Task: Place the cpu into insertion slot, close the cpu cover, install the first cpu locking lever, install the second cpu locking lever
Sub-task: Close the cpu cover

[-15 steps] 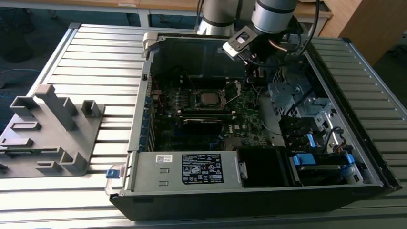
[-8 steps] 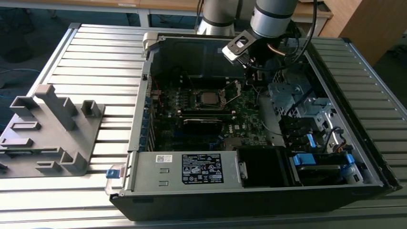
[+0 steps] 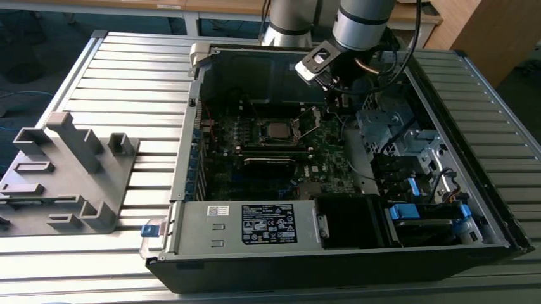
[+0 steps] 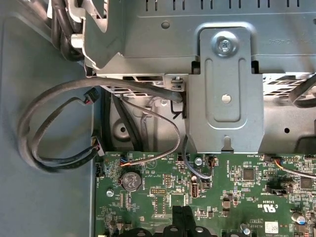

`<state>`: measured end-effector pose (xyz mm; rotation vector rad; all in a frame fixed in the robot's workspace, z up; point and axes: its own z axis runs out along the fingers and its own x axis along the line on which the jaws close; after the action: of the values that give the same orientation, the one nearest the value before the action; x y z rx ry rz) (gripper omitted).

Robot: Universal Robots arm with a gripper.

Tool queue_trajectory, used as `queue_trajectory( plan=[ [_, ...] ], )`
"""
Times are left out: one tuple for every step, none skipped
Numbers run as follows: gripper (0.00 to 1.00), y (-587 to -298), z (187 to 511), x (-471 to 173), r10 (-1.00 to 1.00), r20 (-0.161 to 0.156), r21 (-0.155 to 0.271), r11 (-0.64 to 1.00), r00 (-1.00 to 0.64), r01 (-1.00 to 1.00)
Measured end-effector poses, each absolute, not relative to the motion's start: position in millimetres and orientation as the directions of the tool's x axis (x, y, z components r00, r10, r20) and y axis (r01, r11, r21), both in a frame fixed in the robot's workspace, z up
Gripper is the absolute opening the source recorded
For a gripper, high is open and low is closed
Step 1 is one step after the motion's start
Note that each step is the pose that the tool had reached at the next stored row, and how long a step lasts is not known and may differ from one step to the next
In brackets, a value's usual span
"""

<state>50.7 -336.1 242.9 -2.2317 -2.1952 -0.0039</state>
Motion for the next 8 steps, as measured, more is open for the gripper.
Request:
queue_trajectory(
  plan=[
    [0.11,-335.8,242.9,50.5,1.000,0.009,-0.006,-0.017,0.017,1.000],
    [0.11,-335.2,242.7,50.2,1.000,0.009,-0.006,-0.017,0.017,1.000],
    [0.11,-334.5,242.5,49.9,1.000,0.010,-0.006,-0.017,0.017,1.000],
    [0.11,-334.1,242.4,49.8,1.000,0.010,-0.006,-0.017,0.017,1.000],
    [0.11,-333.9,242.1,49.7,1.000,0.010,-0.006,-0.017,0.017,1.000],
    [0.11,-333.8,241.8,49.7,1.000,0.010,-0.006,-0.017,0.017,1.000],
    [0.11,-333.8,241.6,49.6,1.000,0.010,-0.006,-0.018,0.018,1.000],
    [0.11,-333.8,241.6,49.6,1.000,0.009,-0.006,-0.018,0.018,1.000]
  ],
)
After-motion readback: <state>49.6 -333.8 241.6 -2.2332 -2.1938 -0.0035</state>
